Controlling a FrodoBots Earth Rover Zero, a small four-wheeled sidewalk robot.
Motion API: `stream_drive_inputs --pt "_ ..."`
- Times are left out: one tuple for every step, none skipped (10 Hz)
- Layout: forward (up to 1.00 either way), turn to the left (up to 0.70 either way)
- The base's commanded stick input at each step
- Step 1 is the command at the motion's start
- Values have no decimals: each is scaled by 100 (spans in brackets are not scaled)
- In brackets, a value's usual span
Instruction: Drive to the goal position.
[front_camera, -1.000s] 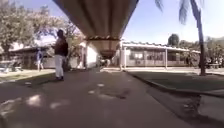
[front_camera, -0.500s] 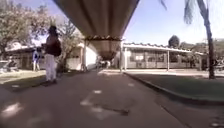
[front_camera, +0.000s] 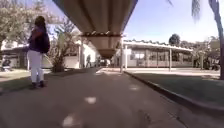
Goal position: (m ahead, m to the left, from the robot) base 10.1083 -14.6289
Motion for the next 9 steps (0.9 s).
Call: stream_drive_inputs --pt "100 0" --pt "100 0" --pt "100 0" --pt "100 0" --pt "100 0" --pt "100 0" --pt "100 0" --pt "100 0" --pt "100 0"
